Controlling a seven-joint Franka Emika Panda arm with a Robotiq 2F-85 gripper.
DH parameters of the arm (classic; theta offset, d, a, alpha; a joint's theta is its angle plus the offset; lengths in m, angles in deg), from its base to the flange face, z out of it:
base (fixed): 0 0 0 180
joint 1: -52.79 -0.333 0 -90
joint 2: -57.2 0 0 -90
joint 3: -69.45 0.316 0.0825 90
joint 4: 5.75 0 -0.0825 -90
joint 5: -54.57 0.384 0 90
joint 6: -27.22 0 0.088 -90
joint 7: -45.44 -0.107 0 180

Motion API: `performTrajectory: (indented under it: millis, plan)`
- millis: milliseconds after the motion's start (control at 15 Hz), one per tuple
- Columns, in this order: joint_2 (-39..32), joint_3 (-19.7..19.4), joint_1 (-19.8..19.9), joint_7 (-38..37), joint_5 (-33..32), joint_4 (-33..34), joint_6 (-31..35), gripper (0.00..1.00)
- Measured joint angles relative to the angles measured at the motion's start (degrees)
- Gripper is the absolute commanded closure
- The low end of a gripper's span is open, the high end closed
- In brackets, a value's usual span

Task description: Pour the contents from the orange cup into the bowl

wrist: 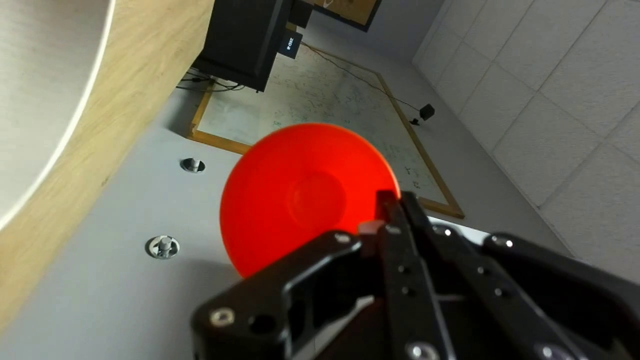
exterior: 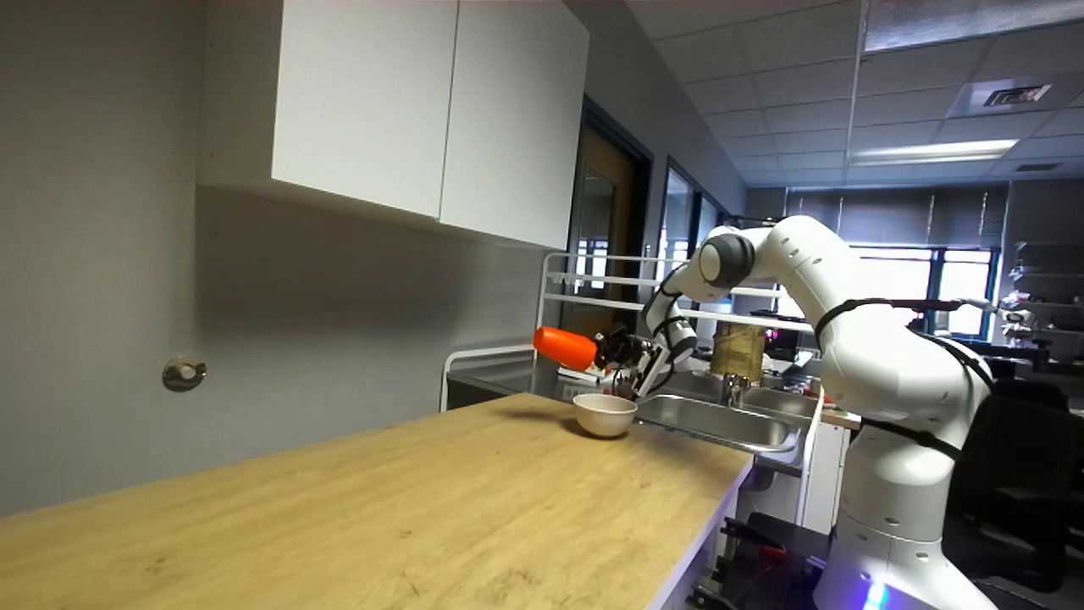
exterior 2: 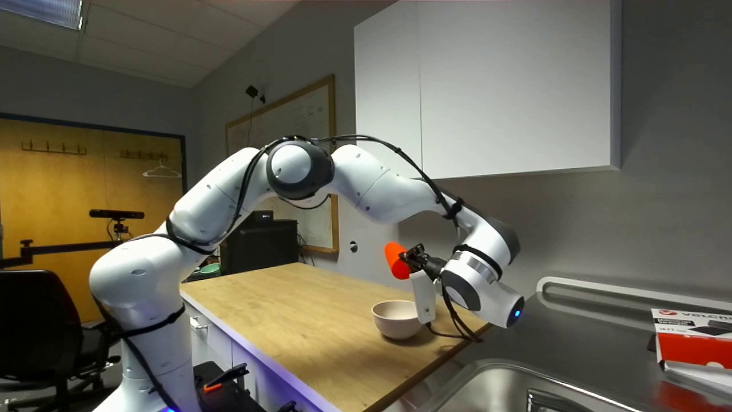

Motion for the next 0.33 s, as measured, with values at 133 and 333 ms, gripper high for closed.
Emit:
performTrajectory:
  millis: [133,333]
  plan:
    - [-0.32,0.04,0.07,0.00,0.02,0.55,-0.29,0.99]
    - [-0.56,0.13,0.11,0.00,0.02,1.19,-0.55,0.99]
